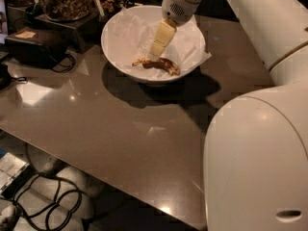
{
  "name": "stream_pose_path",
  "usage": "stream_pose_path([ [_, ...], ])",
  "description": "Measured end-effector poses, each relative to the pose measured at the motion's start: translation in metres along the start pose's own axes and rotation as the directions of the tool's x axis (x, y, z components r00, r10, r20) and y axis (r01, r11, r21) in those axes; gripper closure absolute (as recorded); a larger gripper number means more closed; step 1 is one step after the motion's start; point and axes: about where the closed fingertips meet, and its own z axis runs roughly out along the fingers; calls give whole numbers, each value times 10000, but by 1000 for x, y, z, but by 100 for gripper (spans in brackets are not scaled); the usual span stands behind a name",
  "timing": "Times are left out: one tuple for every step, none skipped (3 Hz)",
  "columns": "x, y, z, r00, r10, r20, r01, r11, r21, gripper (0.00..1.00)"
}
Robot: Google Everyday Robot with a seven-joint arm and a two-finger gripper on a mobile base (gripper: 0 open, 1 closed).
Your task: Pick banana from white bowl
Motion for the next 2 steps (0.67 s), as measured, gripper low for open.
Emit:
stream_pose_path([
  [8, -3, 15, 9997, 174, -155, -178, 9996, -221, 4],
  [13, -6, 24, 9993, 270, -257, -280, 9989, -384, 2],
])
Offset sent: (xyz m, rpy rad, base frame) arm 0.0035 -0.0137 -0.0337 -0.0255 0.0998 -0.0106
